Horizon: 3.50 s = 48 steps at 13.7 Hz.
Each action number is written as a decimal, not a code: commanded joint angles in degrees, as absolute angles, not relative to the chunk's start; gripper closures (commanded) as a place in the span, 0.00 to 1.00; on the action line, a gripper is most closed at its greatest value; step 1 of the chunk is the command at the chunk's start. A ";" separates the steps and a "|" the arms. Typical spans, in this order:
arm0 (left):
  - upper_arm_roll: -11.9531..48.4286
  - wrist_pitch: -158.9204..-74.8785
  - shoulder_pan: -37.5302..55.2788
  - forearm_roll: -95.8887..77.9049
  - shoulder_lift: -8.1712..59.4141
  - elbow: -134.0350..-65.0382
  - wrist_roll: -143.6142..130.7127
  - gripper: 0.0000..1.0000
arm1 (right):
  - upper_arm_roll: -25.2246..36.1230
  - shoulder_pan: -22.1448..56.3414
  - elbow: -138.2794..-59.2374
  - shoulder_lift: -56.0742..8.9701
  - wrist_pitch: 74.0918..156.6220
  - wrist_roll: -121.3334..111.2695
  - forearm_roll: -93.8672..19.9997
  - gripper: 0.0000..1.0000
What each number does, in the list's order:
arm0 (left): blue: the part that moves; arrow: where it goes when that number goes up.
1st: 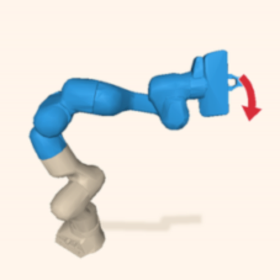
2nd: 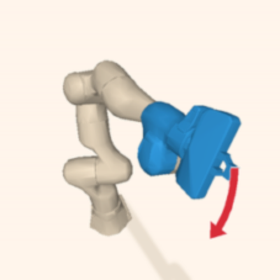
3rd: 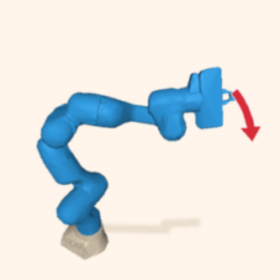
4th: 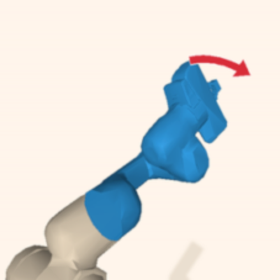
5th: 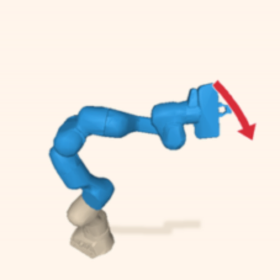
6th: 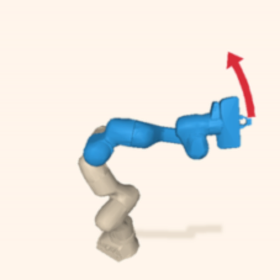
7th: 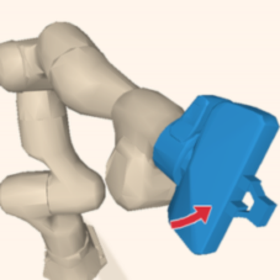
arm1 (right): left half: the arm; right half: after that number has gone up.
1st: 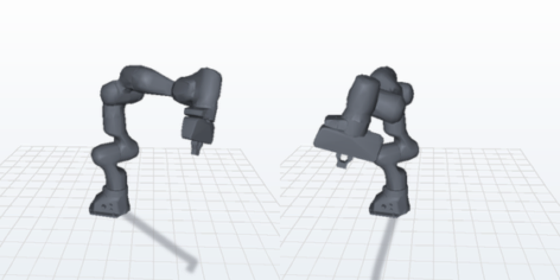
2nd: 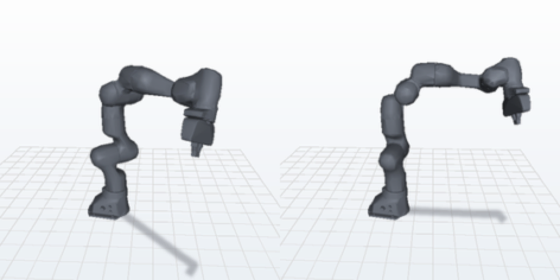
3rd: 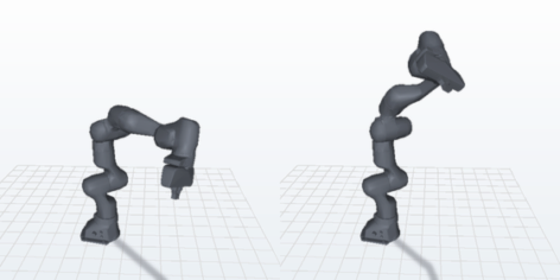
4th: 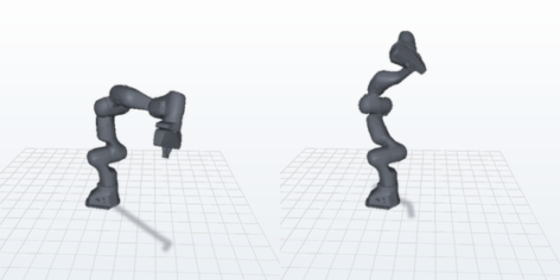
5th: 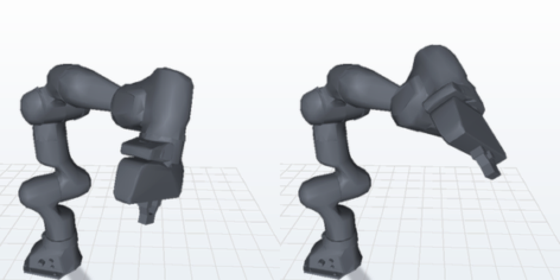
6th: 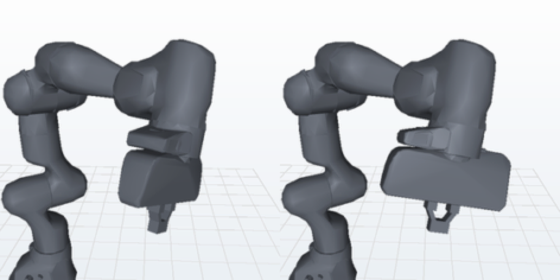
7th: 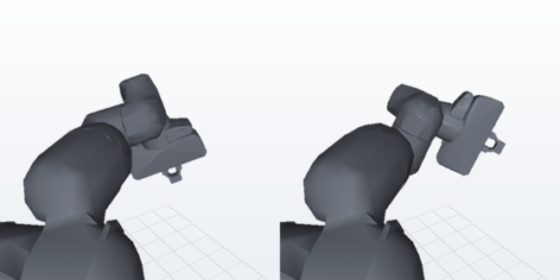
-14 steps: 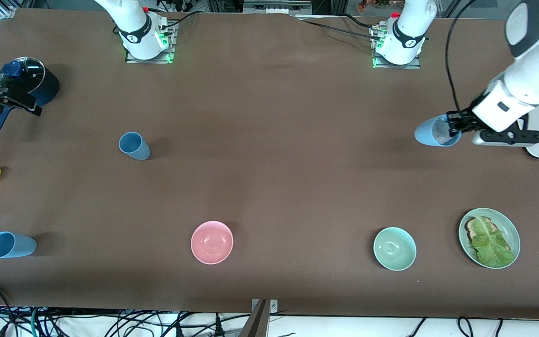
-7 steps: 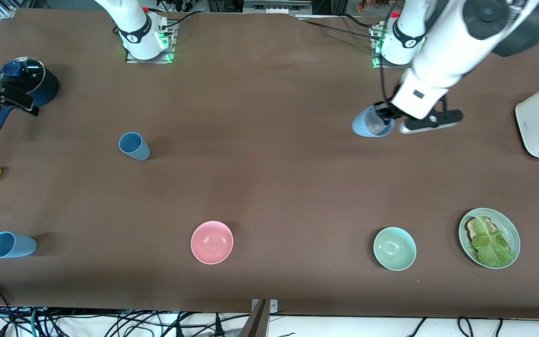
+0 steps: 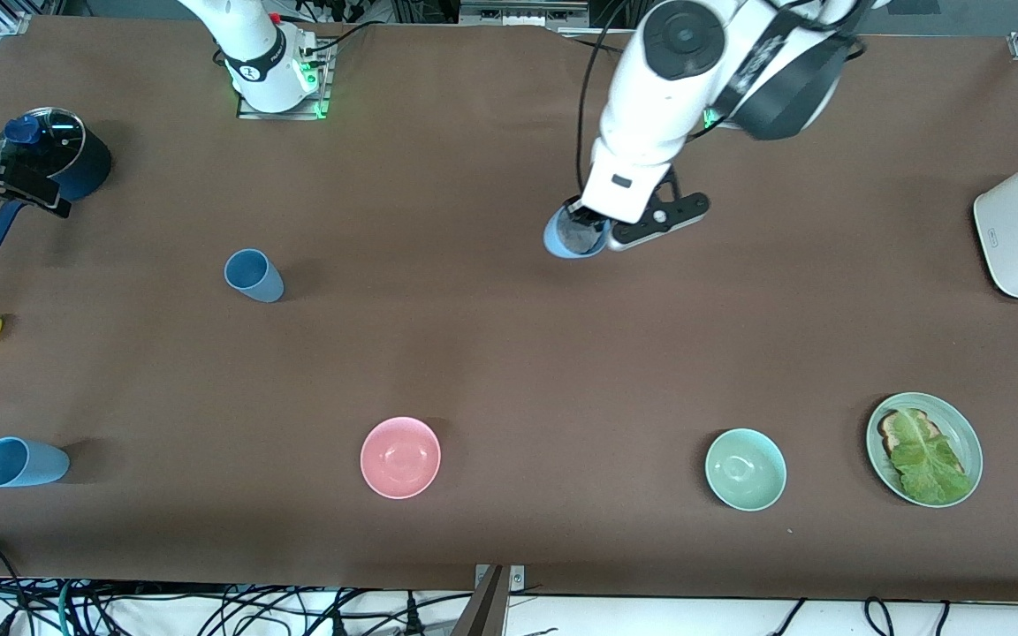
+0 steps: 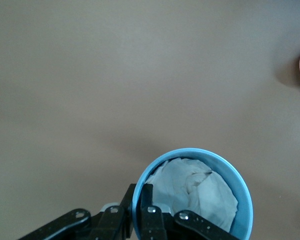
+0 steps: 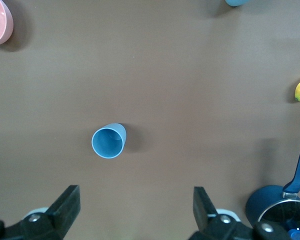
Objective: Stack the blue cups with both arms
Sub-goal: 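Carry the paper-filled cup toward the table middle with the left gripper, then lower the cup with the left gripper while the right gripper reaches another cup, then release the cup with the left gripper while the right gripper grasps the cup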
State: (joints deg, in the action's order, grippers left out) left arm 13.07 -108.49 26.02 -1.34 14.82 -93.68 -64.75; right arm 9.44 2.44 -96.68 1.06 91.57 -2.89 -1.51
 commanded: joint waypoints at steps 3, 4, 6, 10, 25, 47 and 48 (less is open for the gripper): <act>12.04 -115.47 31.19 4.99 23.28 -90.62 -75.39 1.00 | 8.88 5.18 -96.33 -2.36 90.44 -3.08 -1.06 0.00; 12.04 -116.88 31.98 6.40 24.68 -90.62 -77.50 1.00 | 8.88 5.53 -96.94 -3.24 90.18 -3.08 -1.05 0.00; 12.04 -118.91 33.39 9.21 27.32 -90.62 -80.85 1.00 | 8.88 5.89 -99.12 -4.04 89.47 -3.08 -1.05 0.00; 12.04 -122.07 34.98 13.43 31.37 -90.62 -86.29 1.00 | 8.79 6.15 -107.11 -4.13 95.87 -3.60 -0.70 0.00; 12.04 -125.68 37.79 26.37 38.76 -90.79 -97.65 1.00 | 6.95 6.15 -133.24 -8.43 135.78 -3.43 -0.09 0.00; 12.31 -123.45 32.09 17.27 12.85 -110.84 -65.48 0.00 | 4.66 6.15 -117.73 -8.26 116.50 -2.72 -0.61 1.00; 12.22 -118.96 29.21 13.05 10.31 -110.05 -56.17 0.00 | 4.57 6.15 -114.03 -8.26 111.50 -2.72 -0.96 1.00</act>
